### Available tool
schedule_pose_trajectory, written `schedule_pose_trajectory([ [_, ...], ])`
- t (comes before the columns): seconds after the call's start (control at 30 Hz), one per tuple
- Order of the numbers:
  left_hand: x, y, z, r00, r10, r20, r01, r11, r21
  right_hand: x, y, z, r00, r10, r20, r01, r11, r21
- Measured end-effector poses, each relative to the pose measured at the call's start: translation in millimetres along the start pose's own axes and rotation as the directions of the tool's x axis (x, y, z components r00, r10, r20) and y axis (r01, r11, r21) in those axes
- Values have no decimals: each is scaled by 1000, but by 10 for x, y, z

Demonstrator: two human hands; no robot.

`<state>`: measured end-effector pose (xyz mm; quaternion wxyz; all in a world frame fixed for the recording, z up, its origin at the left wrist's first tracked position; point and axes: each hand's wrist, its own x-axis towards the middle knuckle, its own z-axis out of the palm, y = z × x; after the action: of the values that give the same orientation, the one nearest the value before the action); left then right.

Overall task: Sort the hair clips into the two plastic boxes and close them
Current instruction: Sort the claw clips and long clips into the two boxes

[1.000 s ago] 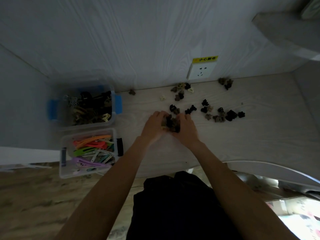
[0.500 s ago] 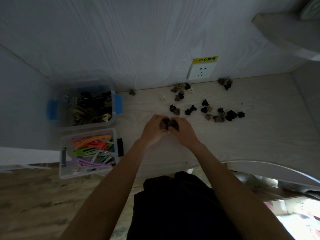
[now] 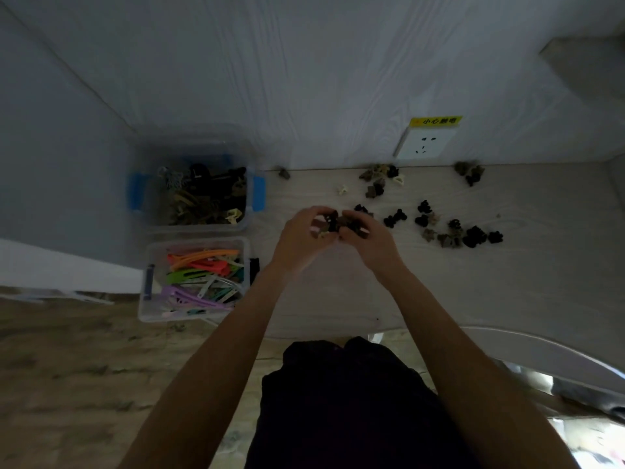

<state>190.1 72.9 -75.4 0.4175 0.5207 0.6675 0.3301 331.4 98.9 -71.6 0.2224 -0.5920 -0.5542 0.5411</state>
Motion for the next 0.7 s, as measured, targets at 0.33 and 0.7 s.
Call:
schedule_pose_trajectory([
  [0.33, -160, -1, -1243, 908, 82, -411, -37, 992, 117, 327, -995, 858, 947, -252, 198, 240, 967, 82],
  [0.7, -292, -527, -1968, 925, 39, -379, 97, 938, 333, 685, -1309, 1415, 796, -406, 448, 590, 683, -430],
])
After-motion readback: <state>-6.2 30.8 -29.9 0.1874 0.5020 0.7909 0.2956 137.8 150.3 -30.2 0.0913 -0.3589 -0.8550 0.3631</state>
